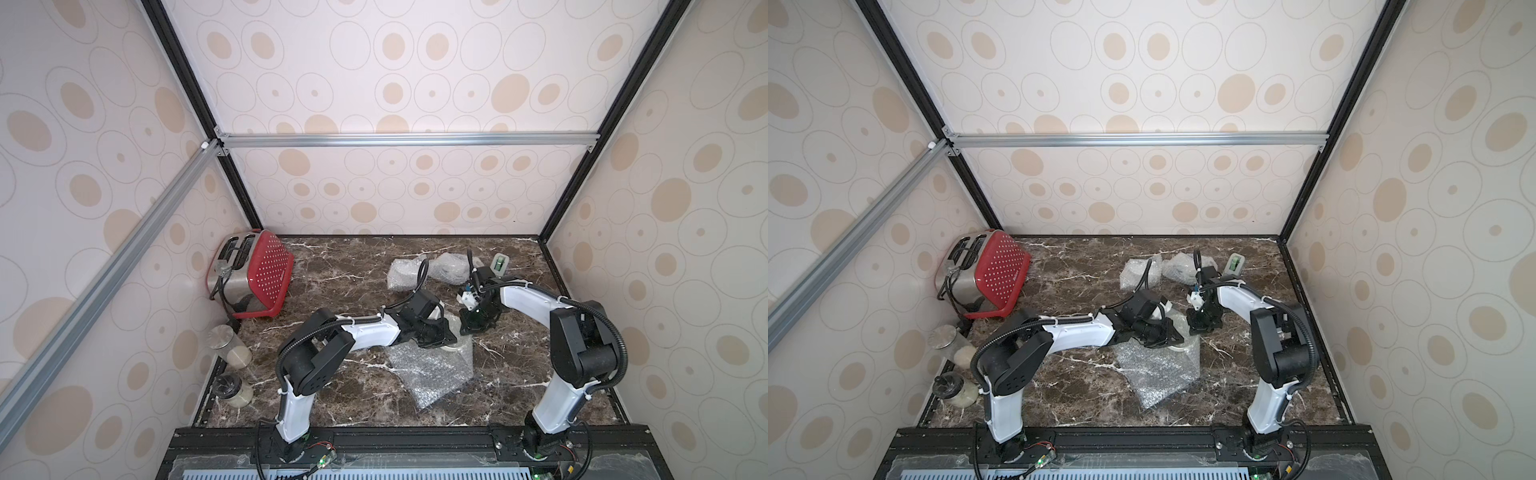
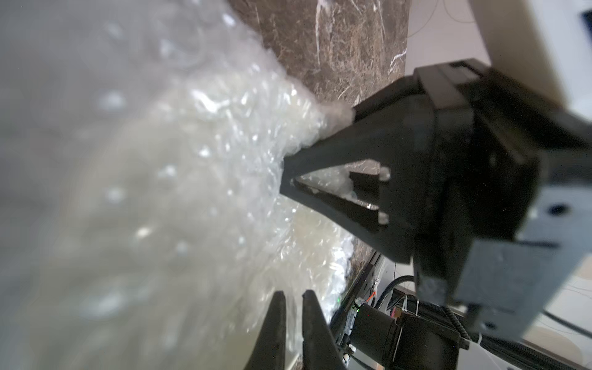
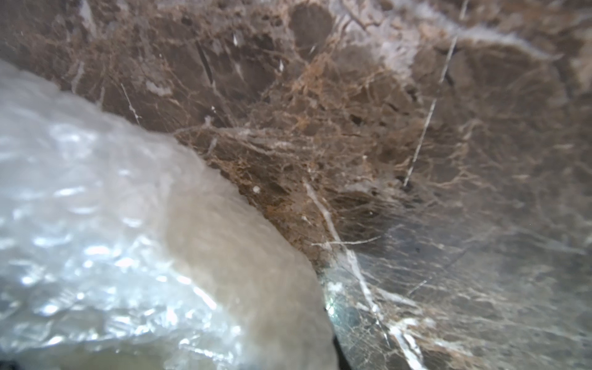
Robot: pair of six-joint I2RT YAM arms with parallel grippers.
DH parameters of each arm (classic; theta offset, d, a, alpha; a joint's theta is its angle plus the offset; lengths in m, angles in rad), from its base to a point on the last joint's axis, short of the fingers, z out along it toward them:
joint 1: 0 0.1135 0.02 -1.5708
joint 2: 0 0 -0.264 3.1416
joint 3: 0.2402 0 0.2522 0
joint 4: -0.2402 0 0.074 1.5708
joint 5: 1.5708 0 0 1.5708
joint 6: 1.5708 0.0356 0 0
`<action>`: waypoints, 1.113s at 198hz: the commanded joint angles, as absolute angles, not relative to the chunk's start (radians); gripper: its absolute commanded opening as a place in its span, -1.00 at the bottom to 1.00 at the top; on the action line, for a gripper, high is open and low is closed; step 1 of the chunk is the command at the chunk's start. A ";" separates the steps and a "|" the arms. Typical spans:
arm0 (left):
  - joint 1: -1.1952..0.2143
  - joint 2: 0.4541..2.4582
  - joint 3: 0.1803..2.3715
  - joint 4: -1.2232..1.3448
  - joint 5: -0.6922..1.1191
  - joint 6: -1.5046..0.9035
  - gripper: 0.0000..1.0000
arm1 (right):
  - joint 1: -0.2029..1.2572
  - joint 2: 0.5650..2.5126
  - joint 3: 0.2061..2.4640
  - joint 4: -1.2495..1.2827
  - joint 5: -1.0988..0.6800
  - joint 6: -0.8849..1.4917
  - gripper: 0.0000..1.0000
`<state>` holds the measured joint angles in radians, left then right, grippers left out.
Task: Wrap bowls in bubble wrap
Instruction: Wrap the bowl in bubble wrap.
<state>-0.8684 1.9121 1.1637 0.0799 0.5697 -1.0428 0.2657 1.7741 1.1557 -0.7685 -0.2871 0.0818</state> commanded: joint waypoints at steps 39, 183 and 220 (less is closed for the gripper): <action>-0.798 1.743 0.997 -0.031 0.477 -0.987 0.03 | 0.266 1.703 1.142 -0.767 -0.226 0.104 -0.87; -0.418 1.620 0.882 -0.225 0.319 -0.750 0.19 | 0.267 1.712 1.153 -0.788 -0.225 0.093 -0.88; -0.414 1.709 0.941 -0.199 0.323 -0.727 0.18 | 0.267 1.712 1.154 -0.788 -0.225 0.093 -0.88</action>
